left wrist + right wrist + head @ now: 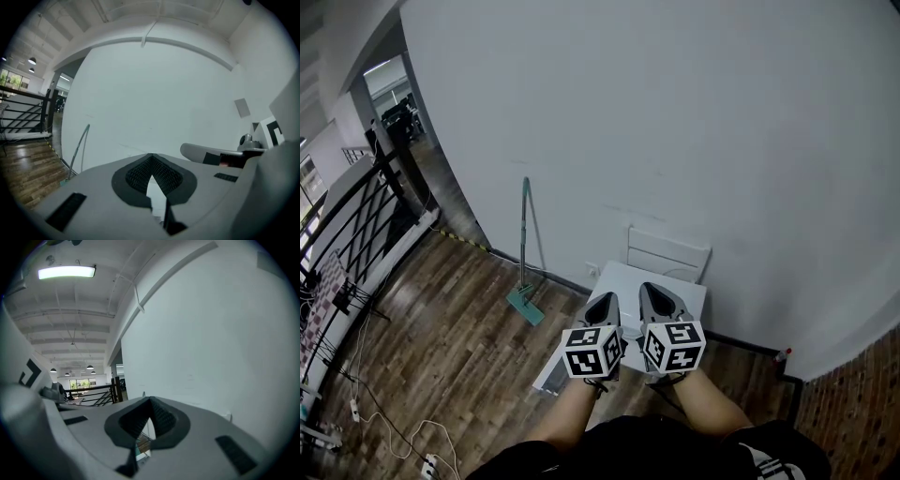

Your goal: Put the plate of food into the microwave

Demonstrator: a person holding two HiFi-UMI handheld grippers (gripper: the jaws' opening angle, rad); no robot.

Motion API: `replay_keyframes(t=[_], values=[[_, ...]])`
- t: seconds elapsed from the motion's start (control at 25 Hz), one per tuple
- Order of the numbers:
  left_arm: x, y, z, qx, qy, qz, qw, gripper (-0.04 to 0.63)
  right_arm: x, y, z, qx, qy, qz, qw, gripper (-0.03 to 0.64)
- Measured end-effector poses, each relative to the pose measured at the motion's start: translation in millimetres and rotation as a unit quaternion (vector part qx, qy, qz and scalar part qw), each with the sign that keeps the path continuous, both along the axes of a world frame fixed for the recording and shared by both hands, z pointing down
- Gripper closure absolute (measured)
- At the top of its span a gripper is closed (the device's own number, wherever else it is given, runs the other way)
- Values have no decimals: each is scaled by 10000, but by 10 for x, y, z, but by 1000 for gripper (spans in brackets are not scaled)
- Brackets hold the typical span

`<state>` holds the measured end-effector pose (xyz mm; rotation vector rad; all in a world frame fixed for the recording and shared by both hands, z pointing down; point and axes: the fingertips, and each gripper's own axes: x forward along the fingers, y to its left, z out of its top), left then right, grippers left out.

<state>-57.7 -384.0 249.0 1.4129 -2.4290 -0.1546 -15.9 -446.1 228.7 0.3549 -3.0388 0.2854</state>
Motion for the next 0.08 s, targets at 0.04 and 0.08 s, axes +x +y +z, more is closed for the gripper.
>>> replay_keyframes(t=[0.04,0.08], values=[[-6,-54,-13,-2,24,4,10000,598,-8,-42,-18,4,-5,-6,10000,612],[-13,-109,-28,-8,46,7,10000,598,-16,-85,-38,6,-6,-12,10000,612]])
